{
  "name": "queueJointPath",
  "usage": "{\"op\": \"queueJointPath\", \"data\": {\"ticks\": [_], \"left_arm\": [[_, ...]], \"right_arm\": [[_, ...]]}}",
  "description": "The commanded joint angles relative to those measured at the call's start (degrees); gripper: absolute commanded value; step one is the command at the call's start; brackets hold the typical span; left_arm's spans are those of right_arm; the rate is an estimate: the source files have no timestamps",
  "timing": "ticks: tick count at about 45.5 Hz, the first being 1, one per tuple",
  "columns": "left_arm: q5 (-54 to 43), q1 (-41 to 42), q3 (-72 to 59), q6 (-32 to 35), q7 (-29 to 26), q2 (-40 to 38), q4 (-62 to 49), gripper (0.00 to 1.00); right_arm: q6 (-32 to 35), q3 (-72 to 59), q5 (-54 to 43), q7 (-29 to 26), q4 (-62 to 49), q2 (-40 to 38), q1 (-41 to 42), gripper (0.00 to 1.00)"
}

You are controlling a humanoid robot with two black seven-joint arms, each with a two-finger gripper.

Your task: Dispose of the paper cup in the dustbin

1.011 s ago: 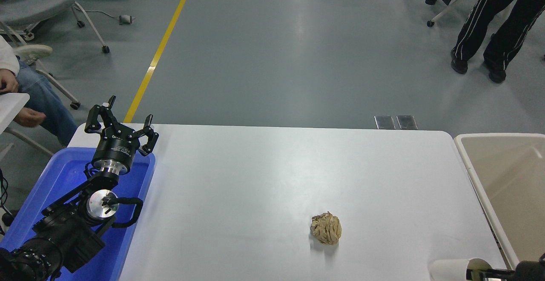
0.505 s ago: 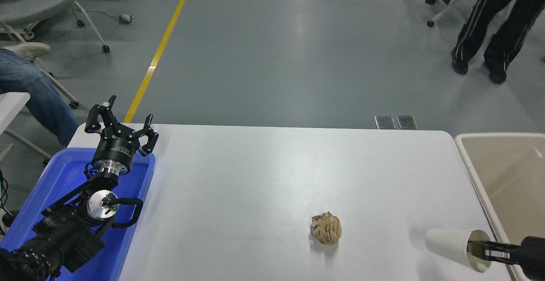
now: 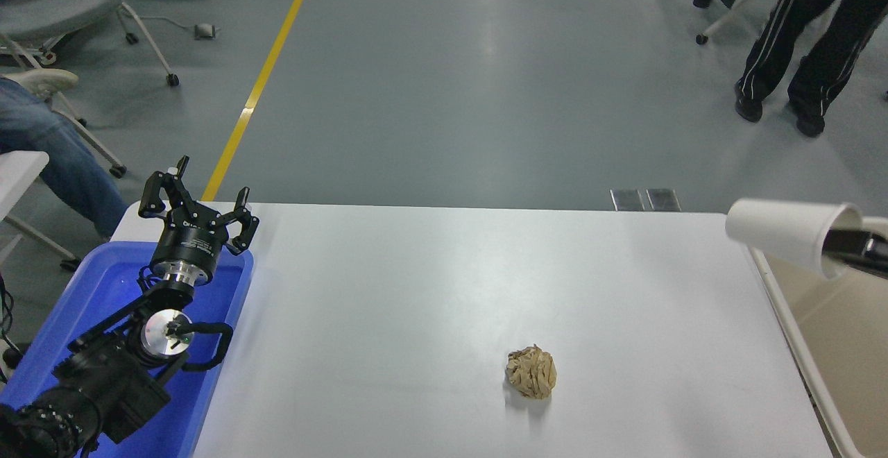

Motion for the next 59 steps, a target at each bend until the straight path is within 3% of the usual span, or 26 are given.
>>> {"op": "queueJointPath", "data": {"ticks": [1,21,35,42,49,59], "left_arm": [[0.0,0.0,0.0,0.0,0.0,0.0,0.0,1.0],[0.0,0.0,0.0,0.0,0.0,0.0,0.0,1.0],[0.0,0.0,-0.09,0.0,0.0,0.0,0.0,1.0],[0.0,0.0,0.0,0.0,0.0,0.0,0.0,1.0],[0.0,0.0,0.0,0.0,0.0,0.0,0.0,1.0],[0.0,0.0,0.0,0.0,0.0,0.0,0.0,1.0]], "right_arm": [[4.6,4.69,4.82,0.13,-2.27,-2.08,2.84,0.0],[4.42,3.38,6.93,-0.22,-12.01,0.55,1.96,0.0],[4.16,-4.79,18.62,-1.28,-40.83,12.59,-2.96,0.0],[4.25,-9.19,22.66,-1.98,-61.04,23.48,-6.55,0.0],[4.25,-9.99,25.74,-9.44,-80.47,35.35,-12.63,0.0],[2.41,-8.58,26.35,-24.46,-89.02,43.79,-14.12,0.0]]}}
